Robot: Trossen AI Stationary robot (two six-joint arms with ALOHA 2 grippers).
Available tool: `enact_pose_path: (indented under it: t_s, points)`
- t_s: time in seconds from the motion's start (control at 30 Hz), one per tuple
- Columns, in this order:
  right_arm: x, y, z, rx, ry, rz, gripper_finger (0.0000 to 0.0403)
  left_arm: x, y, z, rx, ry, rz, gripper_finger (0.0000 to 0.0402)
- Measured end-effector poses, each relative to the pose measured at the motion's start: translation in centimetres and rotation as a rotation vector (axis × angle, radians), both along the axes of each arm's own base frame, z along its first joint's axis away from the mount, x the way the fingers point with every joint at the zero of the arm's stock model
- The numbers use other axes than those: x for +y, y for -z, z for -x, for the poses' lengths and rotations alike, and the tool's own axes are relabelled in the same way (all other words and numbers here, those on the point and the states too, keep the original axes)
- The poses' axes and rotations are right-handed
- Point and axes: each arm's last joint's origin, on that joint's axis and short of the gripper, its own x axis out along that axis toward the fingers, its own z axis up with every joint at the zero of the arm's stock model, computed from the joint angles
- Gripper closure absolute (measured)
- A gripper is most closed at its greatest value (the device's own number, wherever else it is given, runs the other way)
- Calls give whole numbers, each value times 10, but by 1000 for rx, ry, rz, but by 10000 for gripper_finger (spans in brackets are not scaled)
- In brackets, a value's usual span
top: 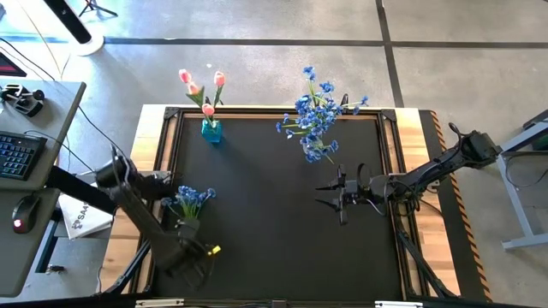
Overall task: Sort flowers into vase by color
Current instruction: Put the blue flowers into the transparent flower vase
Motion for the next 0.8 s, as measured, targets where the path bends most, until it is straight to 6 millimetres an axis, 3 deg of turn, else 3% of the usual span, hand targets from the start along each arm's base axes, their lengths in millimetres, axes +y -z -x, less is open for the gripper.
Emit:
enact_pose_path:
  t_s: [0.13,0.37,0.5,0.8]
  points:
    - [0,0,0,-2,0,1,254,2,20,4,33,-69,-72,191]
    - [0,0,0,-2,-1,7,254,40,44,0,55,-128,-132,178]
    - [0,0,0,-2,-1,0,254,55,56,4,68,-128,-84,185]
    - [0,1,0,6,-1,-61,254,68,77,12,48,-98,-29,227]
